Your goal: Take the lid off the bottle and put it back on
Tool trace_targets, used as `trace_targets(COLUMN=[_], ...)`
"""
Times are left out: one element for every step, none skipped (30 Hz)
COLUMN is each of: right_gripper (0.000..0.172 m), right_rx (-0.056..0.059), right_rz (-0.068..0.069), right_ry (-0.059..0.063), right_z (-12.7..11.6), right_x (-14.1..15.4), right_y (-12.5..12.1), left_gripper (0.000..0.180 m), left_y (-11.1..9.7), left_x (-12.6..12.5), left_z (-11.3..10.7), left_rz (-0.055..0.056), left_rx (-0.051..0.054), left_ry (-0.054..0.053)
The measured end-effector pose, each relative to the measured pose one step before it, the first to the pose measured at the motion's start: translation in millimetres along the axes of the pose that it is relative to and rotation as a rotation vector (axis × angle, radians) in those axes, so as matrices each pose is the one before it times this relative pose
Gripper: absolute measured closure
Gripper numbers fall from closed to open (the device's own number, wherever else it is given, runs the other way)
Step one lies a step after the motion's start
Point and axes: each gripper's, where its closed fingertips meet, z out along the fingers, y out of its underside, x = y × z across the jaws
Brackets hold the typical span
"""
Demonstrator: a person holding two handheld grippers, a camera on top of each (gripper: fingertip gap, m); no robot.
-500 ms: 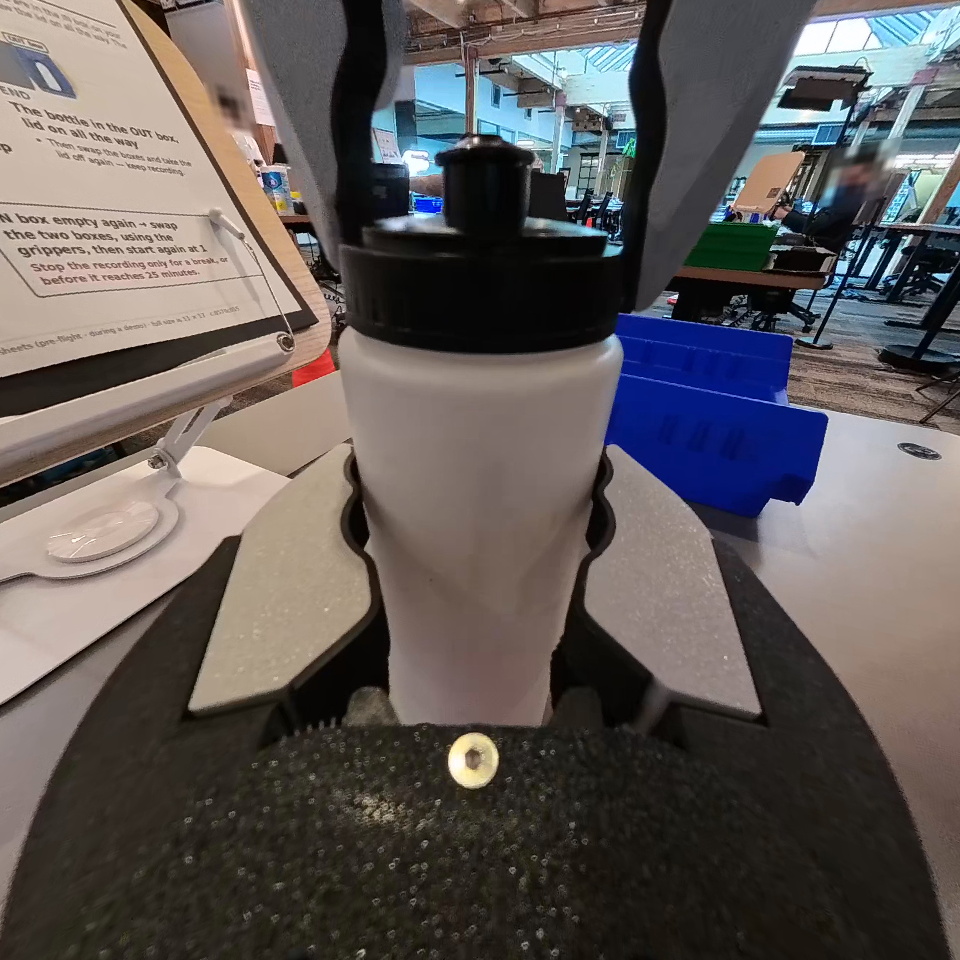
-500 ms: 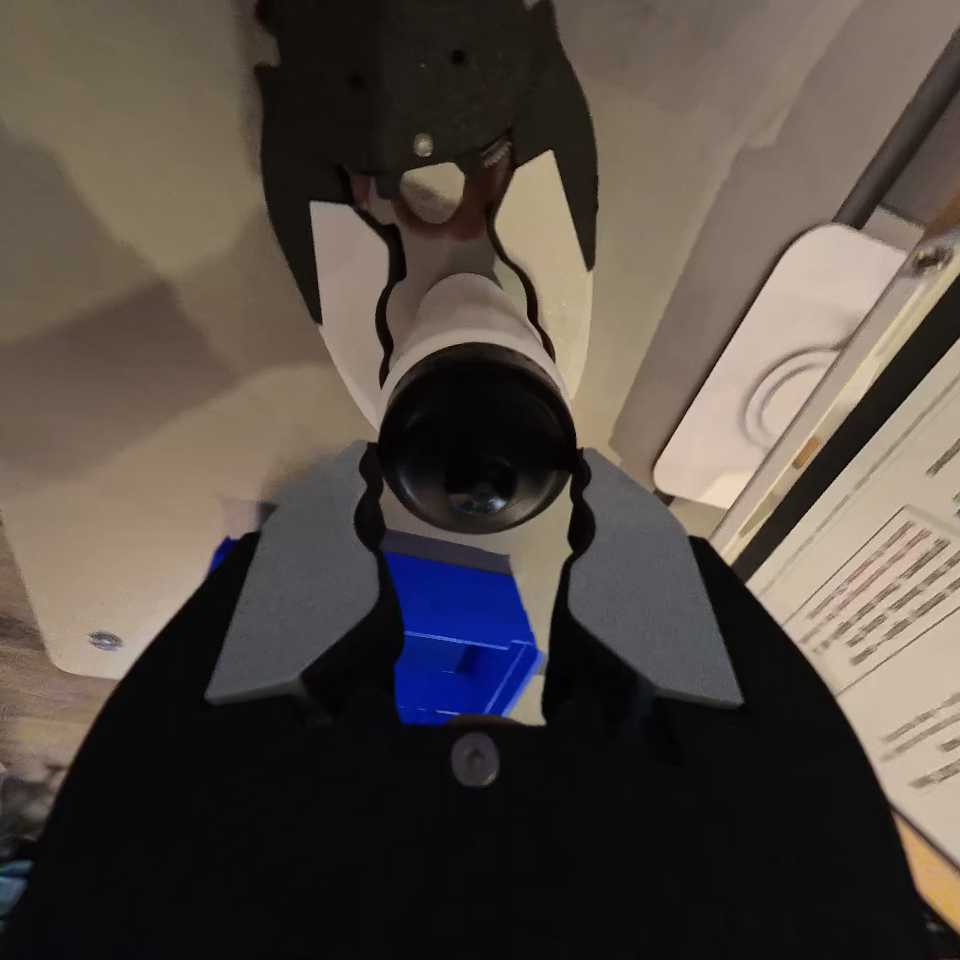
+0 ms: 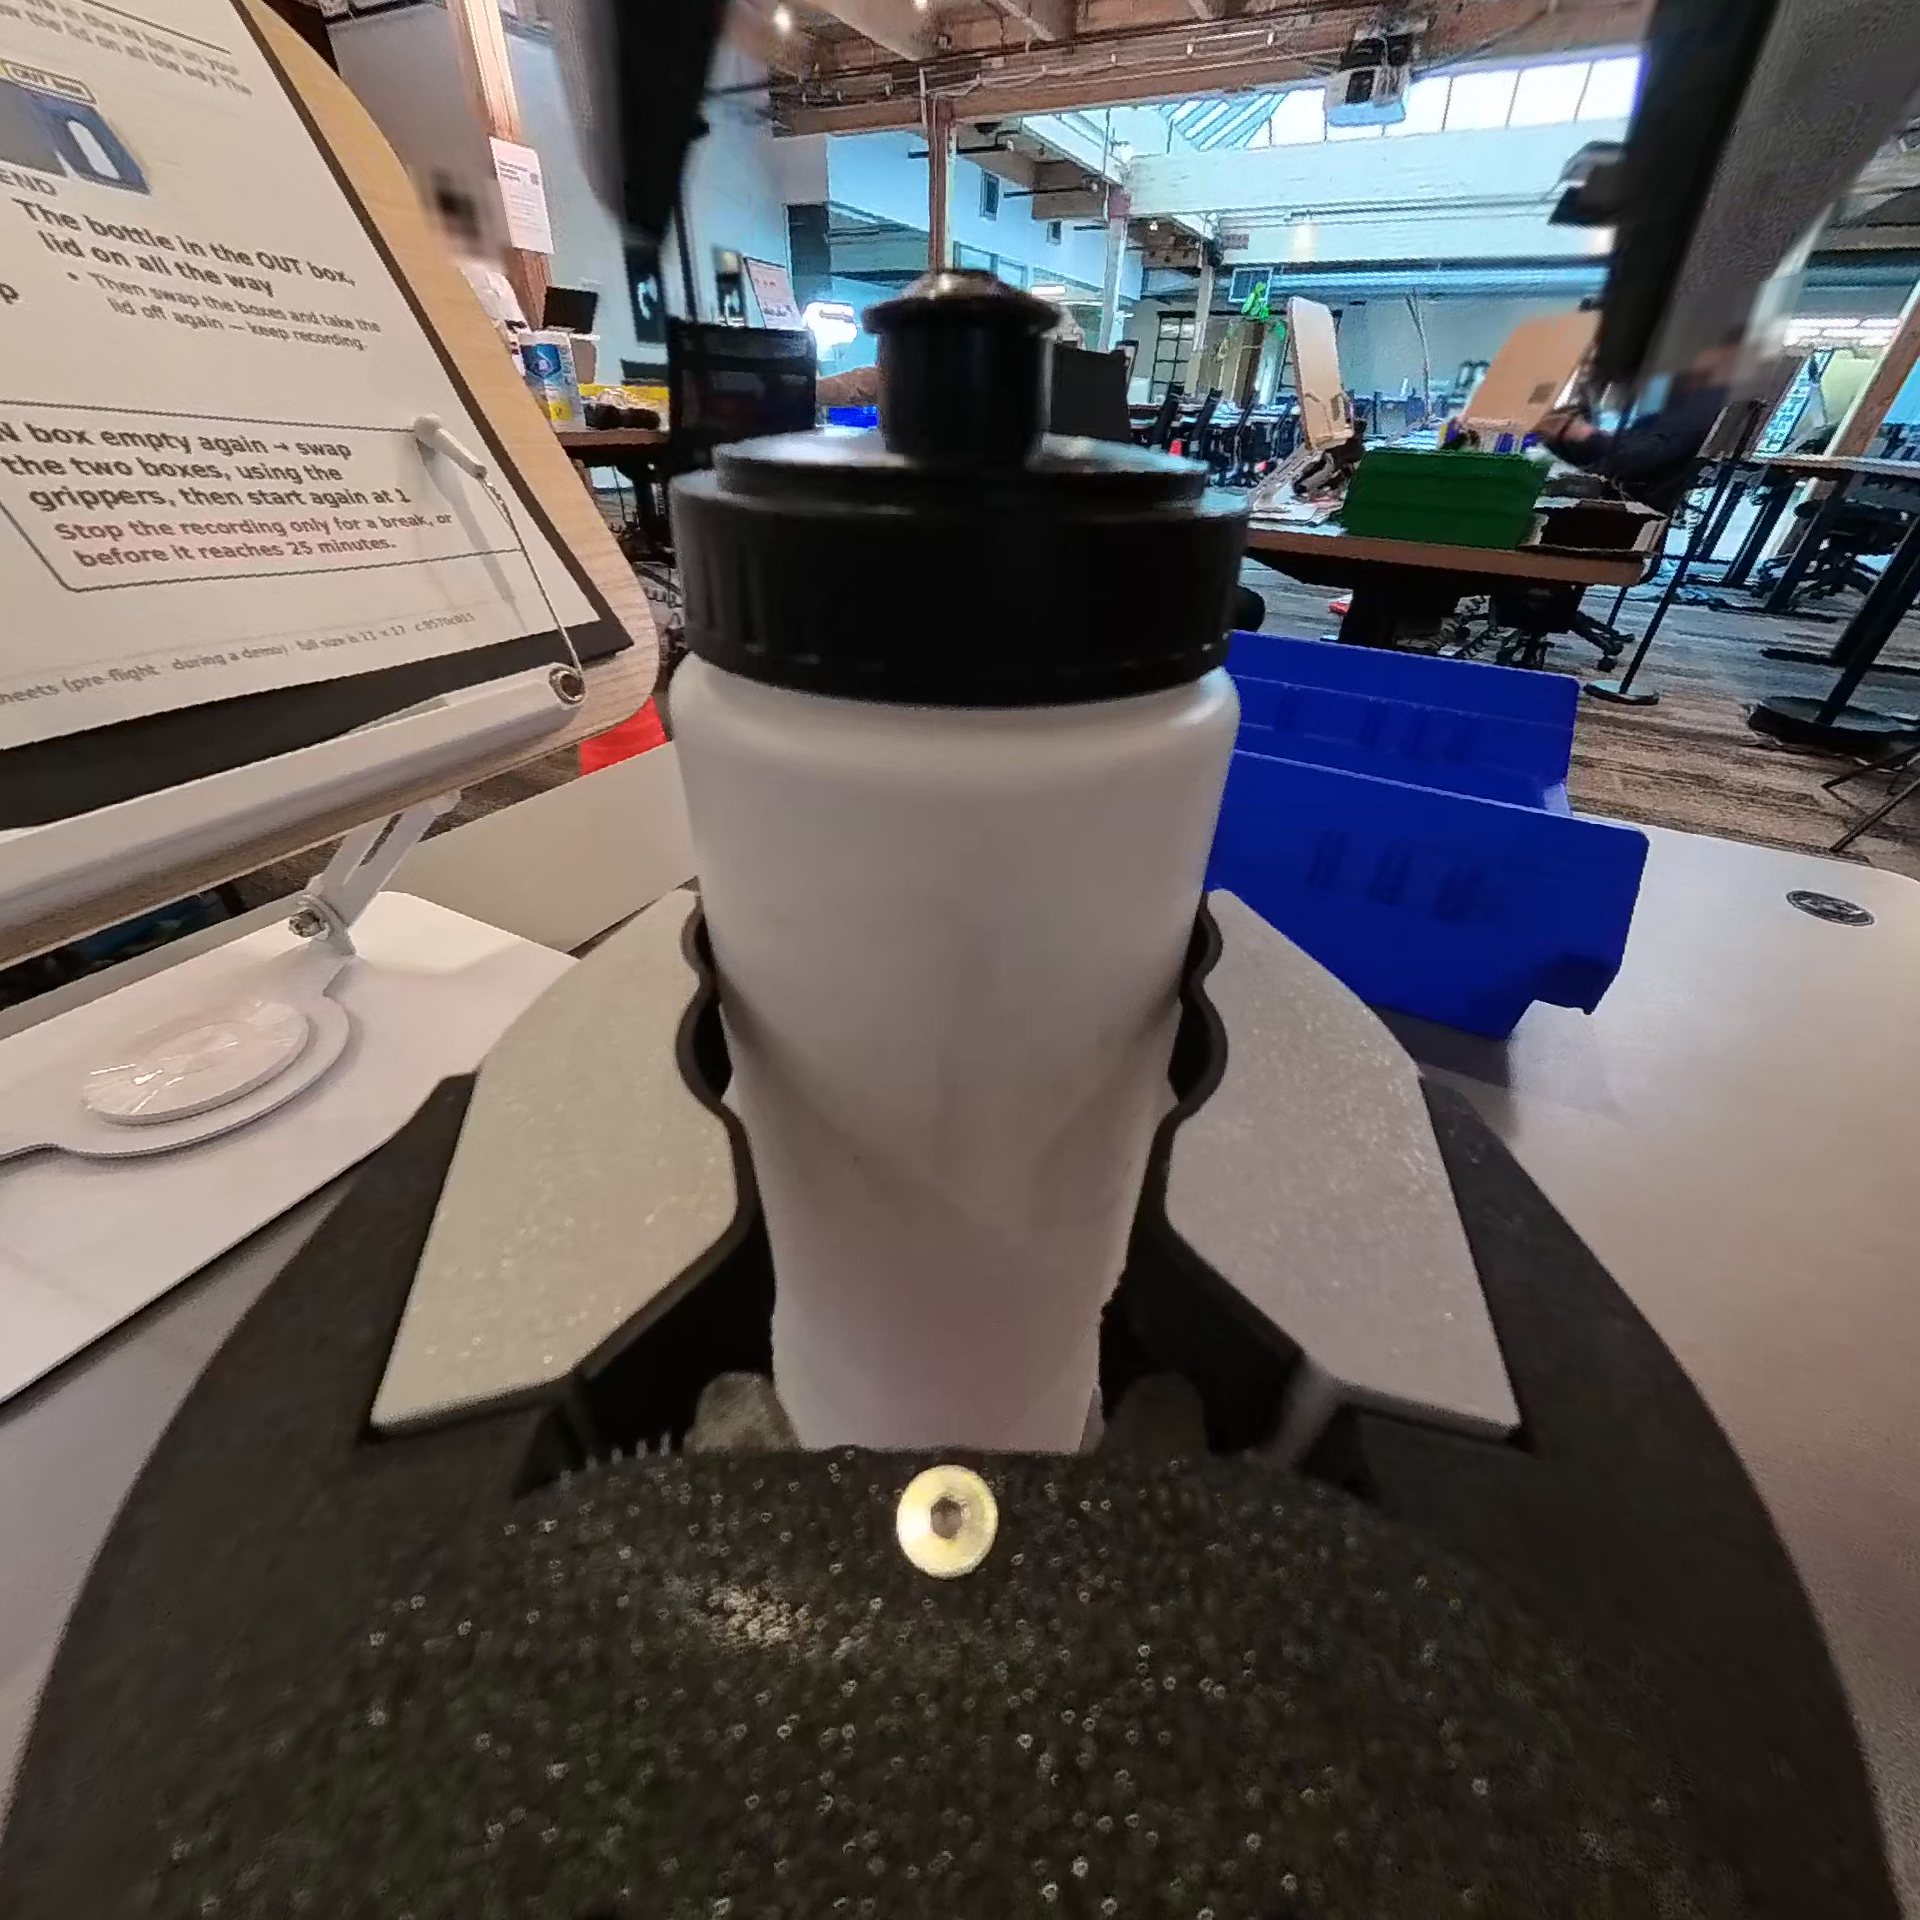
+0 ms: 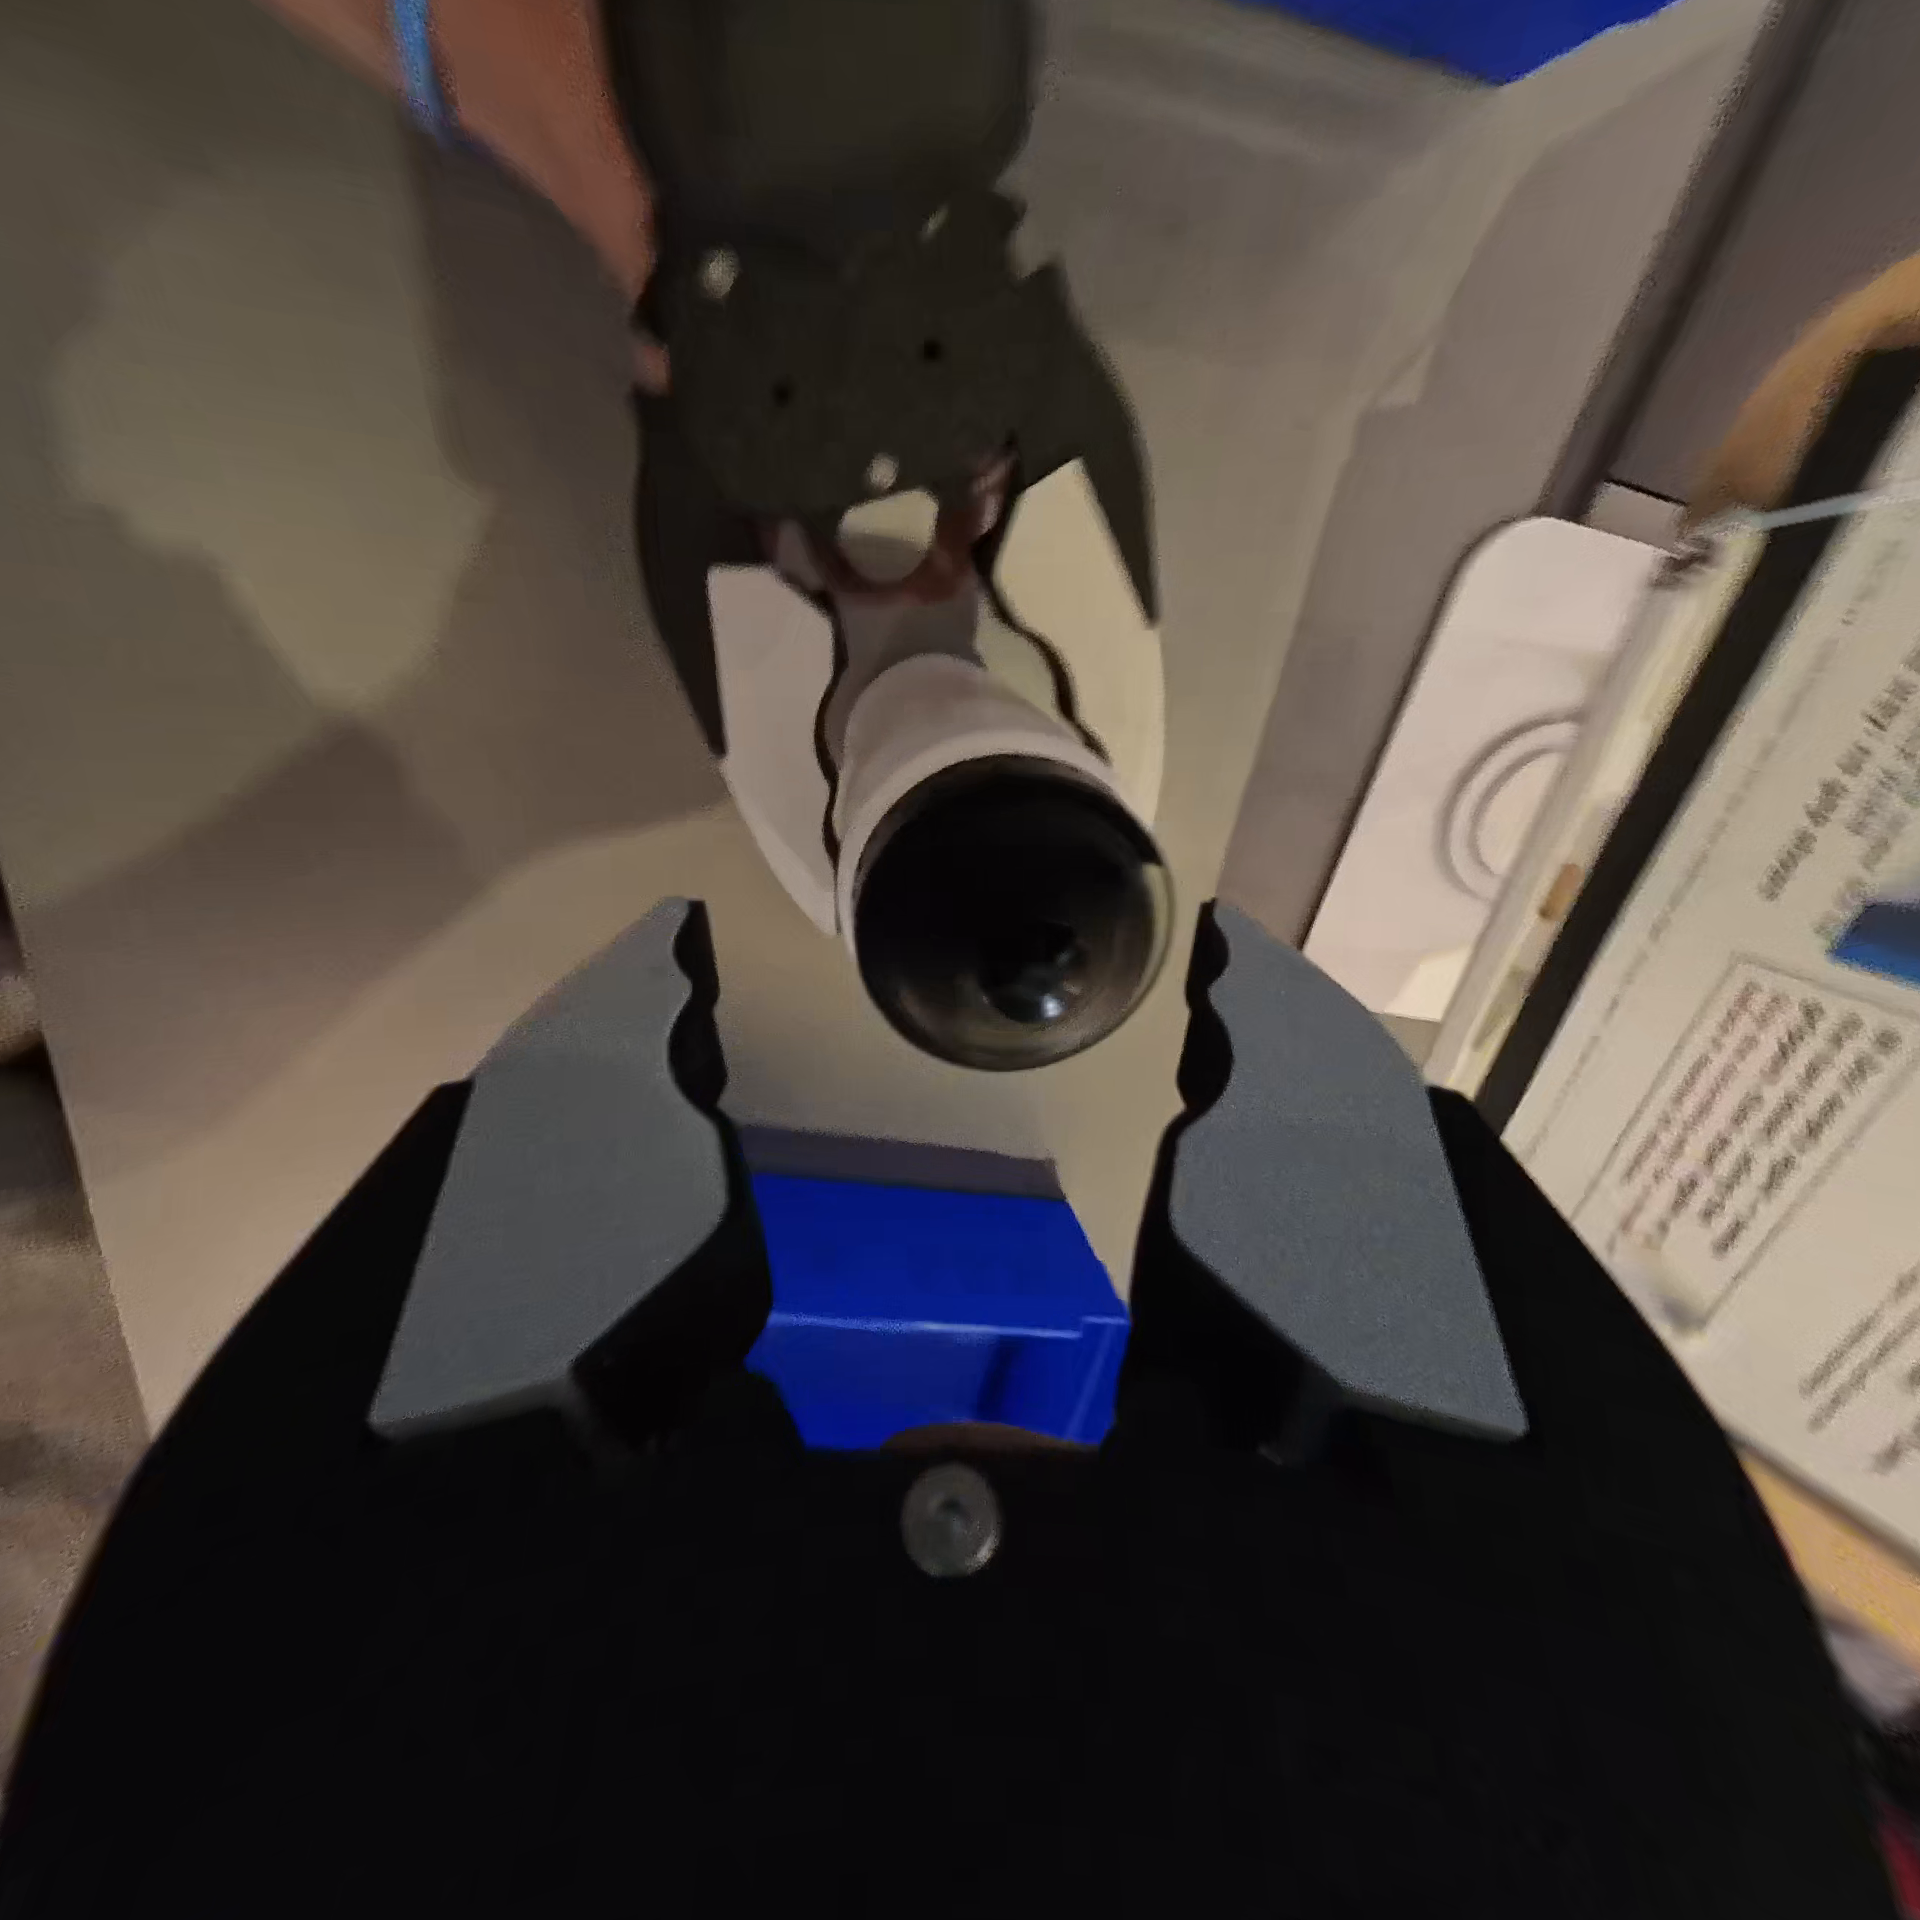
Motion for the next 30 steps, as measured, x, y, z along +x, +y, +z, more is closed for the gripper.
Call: trace_targets(right_gripper=[0.085, 0.082, 0.08, 0.081, 0.079, 0.079, 0.08, 0.083, 0.082, 0.078, 0.075, 0.075, 0.075, 0.075, 0.074, 0.075, 0.078, 0.084, 0.087, 0.093, 0.102, 0.104, 0.104, 0.104, 0.104, 0.104, 0.104, 0.104, 0.104, 0.104], right_rx=[0.0257, 0.0164, 0.0036, -0.0094, 0.0079, 0.0226, 0.0248, 0.0092, -0.013, -0.0196, -0.0135, -0.003, -0.0009, 0.0001, -0.0041, -0.0009, 0.0028, -0.0079, -0.0163, -0.012, -0.0101, -0.0115, -0.0069, -0.01, -0.0114, -0.0108, -0.0092, -0.006, -0.0053, -0.0098], right_rz=[0.0826, 0.0973, 0.1155, 0.1226, 0.1131, 0.1076, 0.0927, 0.0764, 0.0592, 0.0446, 0.035, 0.0249, 0.0169, 0.0156, 0.0149, 0.0161, 0.0172, 0.0141, 0.0163, 0.0176, 0.0162, 0.0095, -0.0082, -0.006, -0.0079, -0.0147, -0.0185, -0.0284, -0.0361, -0.038], right_ry=[0.0408, 0.0186, 0.0284, 0.0418, 0.0212, 0.0203, 0.0102, 0.0017, -0.0043, -0.0068, 0.0048, 0.0249, 0.0301, 0.0123, 0.0129, 0.0097, 0.0049, -0.0053, -0.0215, -0.0403, -0.0417, -0.0172, -0.0044, -0.0049, -0.0047, -0.0032, -0.0034, -0.0038, -0.0044, -0.0056], right_z=[-4.79, -2.55, -1.03, -0.37, -0.25, -0.59, -0.32, 0.84, 2.23, 2.97, 2.69, 2.06, 2.16, 2.56, 3.02, 2.64, 2.29, 2.17, 1.73, 0.89, 0.58, 0.68, 0.43, 0.08, -0.04, 0.04, 0.03, 0.31, 0.16, 0.13], right_x=[3.73, 1.24, 2.94, 5.76, 3.0, 2.73, 0.75, -1.1, -2.08, -2.31, 0.0, 3.52, 4.34, 2.28, 2.72, 2.72, 2.63, 1.4, -0.73, -3.55, -4.16, -1.31, 0.12, -0.08, -0.04, 0.02, -0.17, -0.12, -0.14, -0.22], right_y=[-4.55, -2.88, -0.23, 1.99, -0.29, -1.01, -0.71, 1.24, 3.45, 3.54, 2.39, 0.7, 0.23, -0.32, 0.31, 0.0, -0.32, 1.31, 1.62, 1.04, 1.05, 1.01, 0.16, 0.2, 0.43, 0.29, -0.19, -0.71, -0.74, -0.13], left_gripper=[0.096, 0.096, 0.096, 0.096, 0.096, 0.096, 0.096, 0.096, 0.096, 0.096, 0.096, 0.096, 0.096, 0.096, 0.096, 0.096, 0.096, 0.096, 0.096, 0.096, 0.096, 0.096, 0.096, 0.096, 0.096, 0.096, 0.096, 0.096, 0.096, 0.096], left_y=[-0.04, 0.03, -0.06, -0.11, -0.04, -0.09, 0.07, 0.03, 0.01, -0.06, -0.04, 0.01, -0.06, 0.07, 0.06, -0.02, -0.06, -0.05, -0.03, 0.0, -0.03, 0.03, -0.09, 0.09, 0.04, -0.02, 0.01, -0.09, -0.1, 0.02], left_x=[-0.17, -0.19, -0.2, -0.48, -0.36, -0.17, -0.33, 0.03, 0.02, -0.17, -0.12, -0.01, 0.17, 0.07, 0.12, 0.02, -0.08, -0.18, -0.2, 0.09, 0.25, 0.13, -0.02, 0.08, 0.09, 0.01, -0.26, -0.58, -0.34, 0.09], left_z=[-0.02, -0.06, -0.07, -0.12, -0.14, -0.26, -0.33, -0.12, 0.01, -0.08, -0.13, -0.05, 0.11, -0.07, -0.04, 0.0, -0.03, -0.06, 0.04, 0.08, 0.16, 0.02, -0.02, -0.02, 0.05, -0.09, -0.04, -0.17, -0.12, -0.03], left_rz=[0.0002, -0.0001, -0.0003, -0.001, -0.0018, -0.0019, -0.0017, -0.0001, 0.0008, -0.0008, -0.0017, 0.0, 0.0014, 0.0009, 0.0004, 0.0003, -0.0006, -0.0015, -0.0019, 0.0002, 0.0019, 0.0002, -0.0012, 0.0001, 0.0004, -0.0004, -0.0022, -0.0035, -0.002, 0.0003], left_rx=[0.0012, 0.0007, 0.0006, 0.0009, 0.002, 0.0025, 0.0012, -0.0008, -0.0007, 0.0013, 0.0019, 0.0008, -0.0002, -0.0004, -0.0003, -0.0006, -0.0003, 0.0011, 0.0017, 0.0008, 0.0003, 0.0006, 0.0007, 0.0001, -0.0003, 0.0001, 0.0005, 0.0012, 0.0013, 0.0006], left_ry=[-0.005, -0.0053, -0.0055, -0.0071, -0.0063, -0.0062, -0.0066, -0.0045, -0.0035, -0.0037, -0.0036, -0.003, -0.003, -0.0029, -0.0021, -0.0014, -0.0009, -0.0003, 0.0009, 0.0016, 0.0011, 0.0004, 0.0002, 0.0, 0.0, 0.0001, 0.0002, 0.0006, 0.0016, 0.0019])
